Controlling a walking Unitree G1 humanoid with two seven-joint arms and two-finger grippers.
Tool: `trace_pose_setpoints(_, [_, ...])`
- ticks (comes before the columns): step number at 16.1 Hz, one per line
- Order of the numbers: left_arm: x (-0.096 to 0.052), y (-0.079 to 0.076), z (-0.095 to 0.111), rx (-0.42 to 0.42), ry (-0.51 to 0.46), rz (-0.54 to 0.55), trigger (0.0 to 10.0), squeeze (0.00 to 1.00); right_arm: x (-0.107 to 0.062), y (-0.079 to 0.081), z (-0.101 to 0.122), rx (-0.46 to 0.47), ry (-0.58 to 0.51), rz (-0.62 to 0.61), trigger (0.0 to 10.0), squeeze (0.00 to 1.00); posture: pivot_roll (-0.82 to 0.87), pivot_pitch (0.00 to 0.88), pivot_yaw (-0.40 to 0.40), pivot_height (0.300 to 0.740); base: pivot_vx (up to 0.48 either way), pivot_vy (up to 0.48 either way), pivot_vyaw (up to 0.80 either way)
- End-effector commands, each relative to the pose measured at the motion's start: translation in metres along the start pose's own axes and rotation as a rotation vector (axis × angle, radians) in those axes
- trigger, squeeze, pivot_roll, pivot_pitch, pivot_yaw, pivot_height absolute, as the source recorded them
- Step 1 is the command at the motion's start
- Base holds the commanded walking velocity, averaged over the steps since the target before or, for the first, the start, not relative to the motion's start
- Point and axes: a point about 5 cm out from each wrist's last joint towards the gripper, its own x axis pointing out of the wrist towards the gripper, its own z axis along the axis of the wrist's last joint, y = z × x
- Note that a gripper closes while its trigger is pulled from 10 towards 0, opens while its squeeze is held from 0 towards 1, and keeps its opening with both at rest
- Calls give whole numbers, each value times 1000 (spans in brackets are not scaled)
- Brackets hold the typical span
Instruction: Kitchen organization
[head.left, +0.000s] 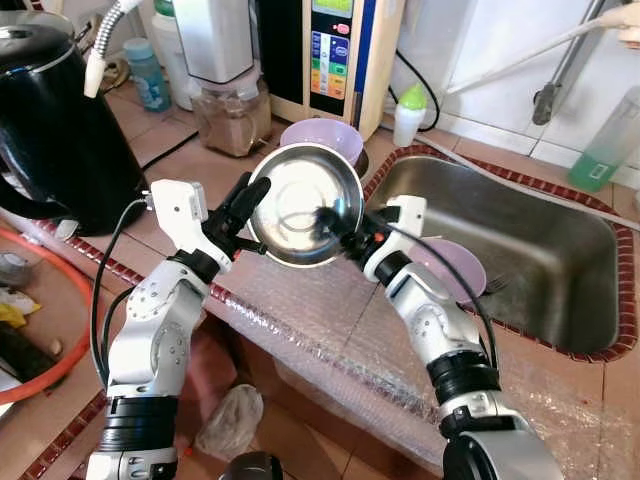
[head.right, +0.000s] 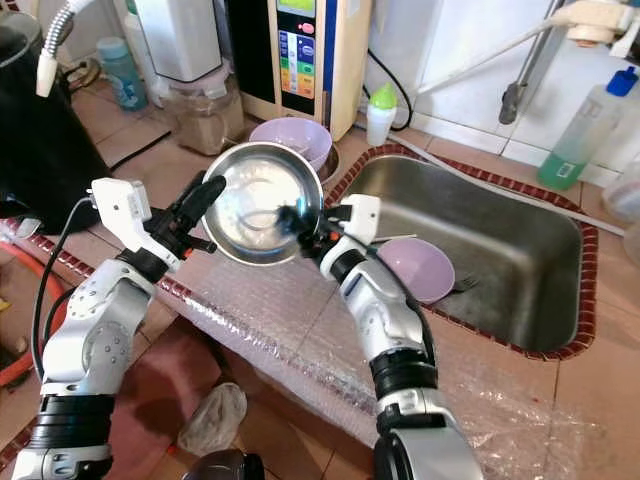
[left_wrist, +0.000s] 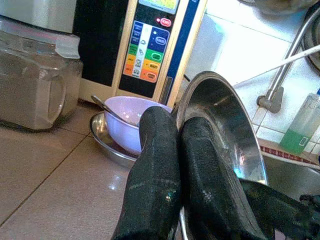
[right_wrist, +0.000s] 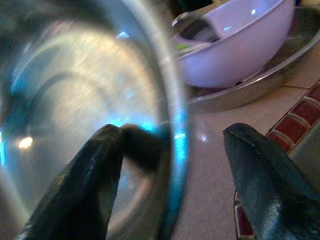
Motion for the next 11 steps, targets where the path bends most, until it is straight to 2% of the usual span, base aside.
trace_pose_setpoints(1, [2,-8,7,2,-27,-62,0,0,2,-3,4,25,-16,-25,0,0,52,0,7,740,0,0,0])
trace_pose_setpoints(4, [4,-8,8,-6,-31,-59,0,0,1,-6,5,41,-25,-25,0,0,48,0,7,740,0,0,0])
trace_pose_setpoints(7, [4,-7,9,-13,-33,-61,0,0,-4,-9,-1,101,-4,-10,0,0,41,0,14,740,0,0,0])
trace_pose_setpoints(9, [5,-7,8,-18,-28,-63,0,0,-9,-8,-6,156,17,44,0,0,38,0,19,740,0,0,0])
trace_pose_setpoints(11, [5,-8,6,-22,-18,-73,0,0,-12,-4,-8,170,40,109,0,0,37,0,20,740,0,0,0])
